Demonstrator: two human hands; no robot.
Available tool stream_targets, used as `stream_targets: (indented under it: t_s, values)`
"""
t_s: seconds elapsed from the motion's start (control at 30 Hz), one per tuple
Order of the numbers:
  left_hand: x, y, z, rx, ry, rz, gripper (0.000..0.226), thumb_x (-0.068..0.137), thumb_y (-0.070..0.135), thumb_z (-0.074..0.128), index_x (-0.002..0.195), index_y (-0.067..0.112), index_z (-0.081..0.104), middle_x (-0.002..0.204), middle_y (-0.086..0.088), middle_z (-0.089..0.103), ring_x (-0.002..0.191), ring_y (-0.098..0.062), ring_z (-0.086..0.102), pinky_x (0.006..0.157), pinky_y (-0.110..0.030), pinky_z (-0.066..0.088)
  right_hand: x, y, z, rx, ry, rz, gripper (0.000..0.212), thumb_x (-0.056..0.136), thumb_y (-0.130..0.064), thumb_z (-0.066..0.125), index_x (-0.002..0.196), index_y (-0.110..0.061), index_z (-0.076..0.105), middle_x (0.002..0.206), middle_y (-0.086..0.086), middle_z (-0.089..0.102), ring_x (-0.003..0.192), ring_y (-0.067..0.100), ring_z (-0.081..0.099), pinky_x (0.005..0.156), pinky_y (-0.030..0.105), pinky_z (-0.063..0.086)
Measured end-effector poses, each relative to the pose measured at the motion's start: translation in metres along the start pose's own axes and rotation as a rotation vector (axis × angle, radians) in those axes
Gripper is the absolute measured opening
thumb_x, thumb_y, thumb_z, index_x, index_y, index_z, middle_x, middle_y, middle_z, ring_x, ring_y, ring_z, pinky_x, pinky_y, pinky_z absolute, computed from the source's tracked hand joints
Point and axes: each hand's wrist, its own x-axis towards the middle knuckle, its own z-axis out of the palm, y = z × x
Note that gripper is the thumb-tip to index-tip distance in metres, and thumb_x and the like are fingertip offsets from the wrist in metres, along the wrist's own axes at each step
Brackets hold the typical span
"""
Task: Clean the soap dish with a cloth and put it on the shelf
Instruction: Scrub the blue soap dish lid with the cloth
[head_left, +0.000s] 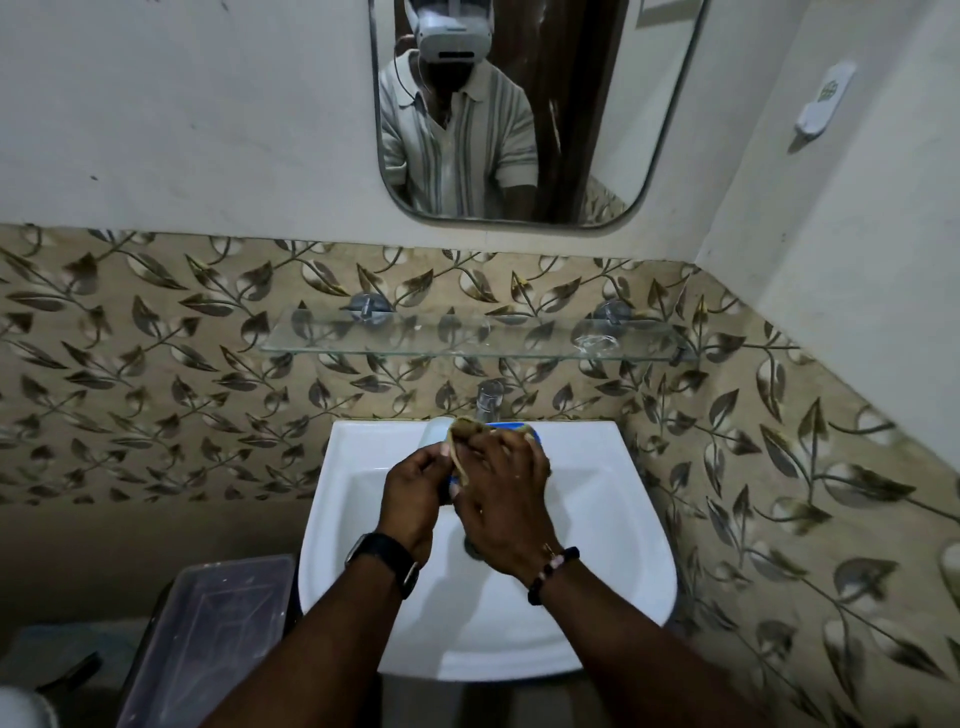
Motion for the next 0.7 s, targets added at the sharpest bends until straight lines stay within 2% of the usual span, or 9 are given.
stream_targets:
  t_s: [0.07,0.13,0.23,0.3,0.4,0.53,0.63,0.7]
  values:
    - [0.003,0.004,-0.004,0.017,0.008,0.023,0.021,0.102,0.014,0.056,0.101,0.004,0.074,0.082,-0.010,0.073,0.067,-0.016,0.061,0.068,-0.035,0.049,0.005,0.002,-0.005,0.007,0.006,-0.083,0.050,0.091,-0.026,0.053,0.141,-0.027,0.052,0.148,-0.011,0.047,0.132,0.023,0.042,0.115,0.051,0.027]
    - [0.006,0.008,-0.008,0.062,0.042,0.043,0.022,0.101,0.017,0.056,0.101,0.003,0.074,0.078,-0.006,0.073,0.060,-0.010,0.058,0.061,-0.028,0.046,0.007,0.009,-0.010,-0.021,0.021,-0.184,0.048,0.087,-0.019,0.058,0.134,-0.025,0.058,0.138,-0.009,0.055,0.122,0.025,0.048,0.108,0.048,0.033]
    - [0.010,0.010,-0.011,0.065,0.085,0.064,0.024,0.100,0.016,0.059,0.098,-0.004,0.071,0.074,-0.009,0.068,0.057,-0.012,0.050,0.055,-0.024,0.042,0.007,0.024,-0.017,-0.071,0.016,-0.316,0.055,0.077,-0.010,0.065,0.130,-0.025,0.063,0.122,-0.011,0.063,0.111,0.026,0.053,0.098,0.046,0.037]
    - [0.009,0.010,-0.012,0.059,0.108,0.081,0.022,0.100,0.015,0.060,0.094,-0.002,0.071,0.067,-0.006,0.064,0.053,-0.010,0.044,0.052,-0.023,0.040,0.008,0.039,-0.023,-0.108,0.012,-0.360,0.054,0.076,-0.010,0.066,0.127,-0.028,0.066,0.116,-0.011,0.066,0.109,0.026,0.055,0.097,0.047,0.039]
    - [0.009,0.011,-0.013,0.060,0.140,0.094,0.019,0.100,0.015,0.060,0.091,0.003,0.071,0.063,0.002,0.066,0.049,-0.005,0.045,0.050,-0.021,0.041,0.010,0.053,-0.031,-0.210,0.037,-0.370,0.043,0.076,-0.015,0.063,0.117,-0.029,0.068,0.112,-0.006,0.066,0.111,0.028,0.057,0.100,0.049,0.038]
    - [0.010,0.010,-0.003,0.013,0.204,0.071,0.020,0.099,0.017,0.061,0.093,0.002,0.072,0.071,-0.007,0.059,0.056,-0.013,0.041,0.054,-0.026,0.039,0.007,0.025,-0.011,-0.123,0.106,-0.178,0.042,0.075,-0.015,0.063,0.114,-0.026,0.068,0.114,-0.005,0.065,0.114,0.028,0.054,0.100,0.046,0.037]
    - [0.004,0.005,0.002,0.036,0.176,0.054,0.022,0.099,0.018,0.061,0.096,0.001,0.074,0.068,-0.002,0.067,0.055,-0.010,0.050,0.054,-0.024,0.043,0.005,0.012,0.001,-0.025,0.081,-0.259,0.046,0.072,-0.009,0.061,0.116,-0.020,0.067,0.120,-0.003,0.064,0.112,0.027,0.048,0.102,0.045,0.033]
    - [0.003,0.006,-0.001,0.045,0.149,0.025,0.020,0.099,0.018,0.061,0.099,0.003,0.074,0.076,-0.006,0.070,0.061,-0.014,0.053,0.058,-0.027,0.044,0.007,0.019,-0.005,-0.061,0.045,-0.338,0.045,0.076,-0.009,0.055,0.119,-0.019,0.065,0.124,-0.002,0.063,0.112,0.028,0.049,0.102,0.046,0.034]
